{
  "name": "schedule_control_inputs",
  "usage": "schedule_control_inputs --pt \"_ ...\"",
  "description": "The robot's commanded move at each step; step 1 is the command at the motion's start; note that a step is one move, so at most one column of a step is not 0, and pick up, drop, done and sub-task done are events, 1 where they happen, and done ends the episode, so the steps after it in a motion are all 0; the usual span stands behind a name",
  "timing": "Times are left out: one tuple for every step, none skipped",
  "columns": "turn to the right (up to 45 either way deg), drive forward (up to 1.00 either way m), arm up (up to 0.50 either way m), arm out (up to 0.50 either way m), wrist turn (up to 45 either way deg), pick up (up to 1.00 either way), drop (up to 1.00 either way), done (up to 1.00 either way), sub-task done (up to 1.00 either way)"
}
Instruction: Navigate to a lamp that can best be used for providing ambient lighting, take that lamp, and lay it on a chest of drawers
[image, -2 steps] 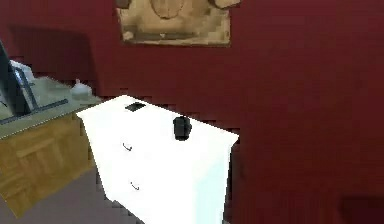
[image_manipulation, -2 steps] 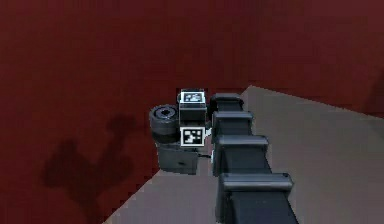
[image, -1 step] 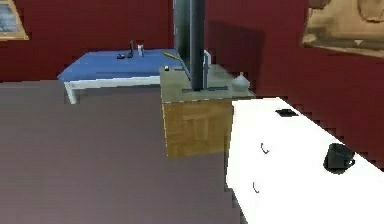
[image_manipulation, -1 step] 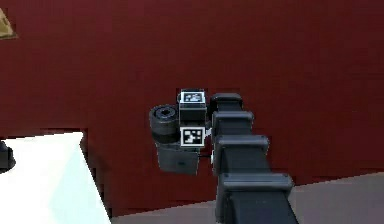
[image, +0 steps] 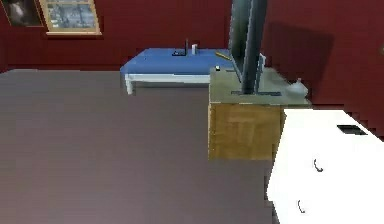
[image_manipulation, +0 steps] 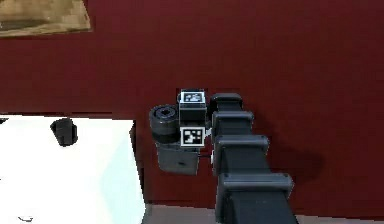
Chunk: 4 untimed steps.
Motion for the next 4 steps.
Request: schedule_control_inputs --pt "45.0 0.00 0.00 0.00 0.0 0.00 0.00 0.00 0.00" --pt "45.0 0.00 0.00 0.00 0.0 0.00 0.00 0.00 0.00" --pt "12.0 0.00 0.00 0.00 0.0 0.00 0.00 0.00 0.00" --pt "0.0 0.30 0.00 0.00 0.0 0.00 0.00 0.00 0.00"
